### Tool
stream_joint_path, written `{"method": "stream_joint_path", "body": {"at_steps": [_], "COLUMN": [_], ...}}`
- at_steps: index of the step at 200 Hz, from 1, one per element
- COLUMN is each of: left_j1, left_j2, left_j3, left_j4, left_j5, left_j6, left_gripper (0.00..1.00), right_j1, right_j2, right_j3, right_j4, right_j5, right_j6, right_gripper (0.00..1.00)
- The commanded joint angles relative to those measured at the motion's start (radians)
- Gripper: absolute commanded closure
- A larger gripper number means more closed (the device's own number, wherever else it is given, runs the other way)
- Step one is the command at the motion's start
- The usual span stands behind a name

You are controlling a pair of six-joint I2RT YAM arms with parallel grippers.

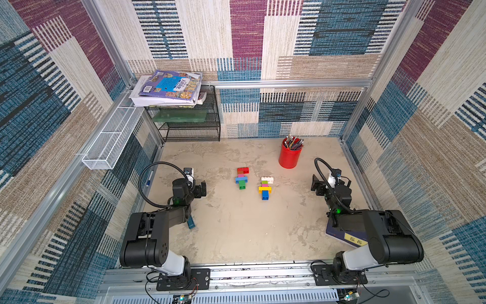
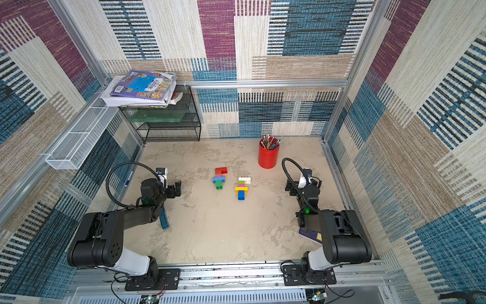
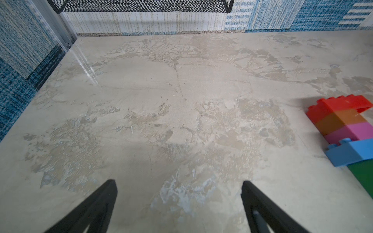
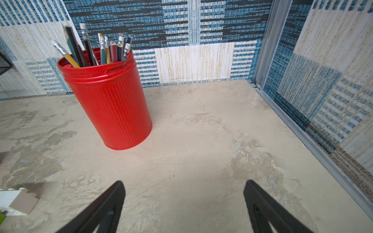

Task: Assemble the letter f with lego
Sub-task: Reset both arms

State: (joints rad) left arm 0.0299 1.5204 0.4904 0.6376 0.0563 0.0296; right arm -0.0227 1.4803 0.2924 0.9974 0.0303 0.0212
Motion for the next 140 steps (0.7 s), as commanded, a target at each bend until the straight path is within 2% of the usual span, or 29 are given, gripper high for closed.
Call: {"method": "stream_joint_path", "body": {"at_steps": [1,140], "left_j1": [0.001,0.000], "left_j2": [-0.002,-0.002], "left_j3": [0.002,0.002], "left_j4": [0.001,0.000], "left_j5": [0.001,0.001], "left_j6": [-0.008,-0.008], "left_gripper": [0.01,0.01], "right_j1": [-0.001,-0.001], "right_j2": [-0.003,0.009], "right_j3": [0.005,0.018], "right_j4": [0.039,0.028], "right_j5": [0.001,-0.010], "right_j6": [-0.007,-0.010], "right_gripper": [0.05,0.05]}}
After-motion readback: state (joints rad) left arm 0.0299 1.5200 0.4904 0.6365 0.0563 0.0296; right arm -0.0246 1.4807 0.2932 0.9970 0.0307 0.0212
